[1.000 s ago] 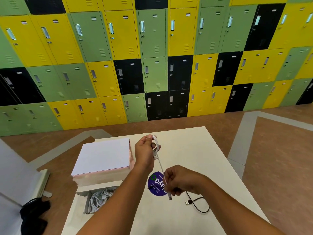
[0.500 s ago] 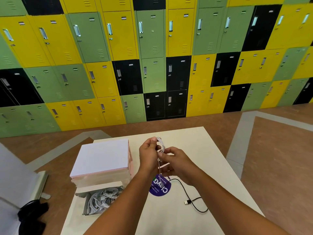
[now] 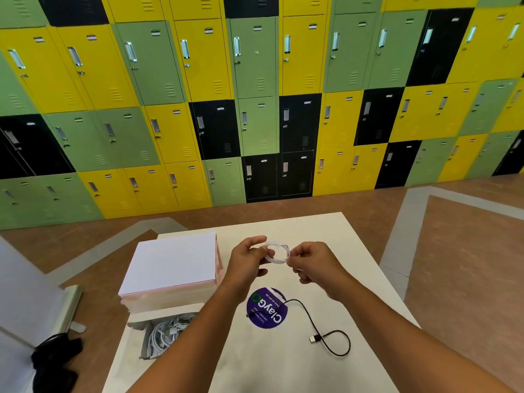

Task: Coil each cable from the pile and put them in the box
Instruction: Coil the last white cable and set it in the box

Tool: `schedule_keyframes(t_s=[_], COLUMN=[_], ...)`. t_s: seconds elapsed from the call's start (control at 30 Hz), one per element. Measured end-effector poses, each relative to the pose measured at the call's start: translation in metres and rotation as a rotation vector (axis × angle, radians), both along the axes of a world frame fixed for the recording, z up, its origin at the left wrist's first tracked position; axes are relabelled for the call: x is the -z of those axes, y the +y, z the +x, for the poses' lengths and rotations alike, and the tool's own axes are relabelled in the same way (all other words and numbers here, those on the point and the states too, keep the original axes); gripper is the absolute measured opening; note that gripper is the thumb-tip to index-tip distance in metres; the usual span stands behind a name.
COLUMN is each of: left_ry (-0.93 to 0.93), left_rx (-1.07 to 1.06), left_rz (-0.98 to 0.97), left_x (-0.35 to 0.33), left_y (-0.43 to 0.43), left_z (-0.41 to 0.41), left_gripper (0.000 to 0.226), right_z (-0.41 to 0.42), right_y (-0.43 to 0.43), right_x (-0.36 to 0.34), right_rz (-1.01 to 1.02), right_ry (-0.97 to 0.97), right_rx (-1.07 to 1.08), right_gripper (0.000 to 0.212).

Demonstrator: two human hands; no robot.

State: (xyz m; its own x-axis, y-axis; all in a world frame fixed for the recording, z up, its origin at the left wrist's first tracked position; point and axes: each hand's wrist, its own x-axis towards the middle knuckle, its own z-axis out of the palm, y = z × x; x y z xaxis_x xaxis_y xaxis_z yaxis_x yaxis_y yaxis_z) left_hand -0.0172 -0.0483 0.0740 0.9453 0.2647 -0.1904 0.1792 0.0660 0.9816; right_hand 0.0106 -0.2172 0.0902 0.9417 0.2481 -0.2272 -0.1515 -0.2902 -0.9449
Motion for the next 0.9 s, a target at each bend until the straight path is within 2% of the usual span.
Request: schedule_keyframes(t_s=[0.13, 0.23, 0.5, 0.6, 0.73, 0.8, 0.9], left_ry=[-0.055, -0.014, 0.07, 0.091, 0.093, 0.09, 0.118], left_rx=[0.187, 0.358, 0.309, 0.272, 0.27, 0.239, 0.159], left_rz=[0.35, 0.466, 0.43, 0.42, 0.377, 0.321, 0.135], left_x=[-0.004, -0.002, 0.004, 0.007, 0.011, 0.012, 0.011], left_y=[0.002, 0.001, -0.007, -0.006, -0.004, -0.002, 0.002], left_z=[-0.001, -0.001, 0.0, -0.001, -0.002, -0.003, -0.004], left_gripper=[0.017, 0.025, 0.032, 0.032, 0.027, 0.029, 0.033], right_z=[0.003, 0.004, 0.003, 0.005, 0.006, 0.007, 0.009], right_y=[-0.005, -0.006, -0.009, -0.009, -0.008, -0.009, -0.012], right_x=[0.0, -0.001, 0.0, 0.001, -0.001, -0.003, -0.002], right_rz=[-0.223, -0.266, -0.279, -0.277, -0.23, -0.18, -0.156], right_ry=[-0.03, -0.025, -0.11, -0.185, -0.247, -0.242, -0.231], right_rx=[-0.126, -0.167, -0.142, -0.104, -0.117, -0.156, -0.141], right_gripper=[0.001, 0.005, 0.005, 0.015, 0.017, 0.023, 0.024])
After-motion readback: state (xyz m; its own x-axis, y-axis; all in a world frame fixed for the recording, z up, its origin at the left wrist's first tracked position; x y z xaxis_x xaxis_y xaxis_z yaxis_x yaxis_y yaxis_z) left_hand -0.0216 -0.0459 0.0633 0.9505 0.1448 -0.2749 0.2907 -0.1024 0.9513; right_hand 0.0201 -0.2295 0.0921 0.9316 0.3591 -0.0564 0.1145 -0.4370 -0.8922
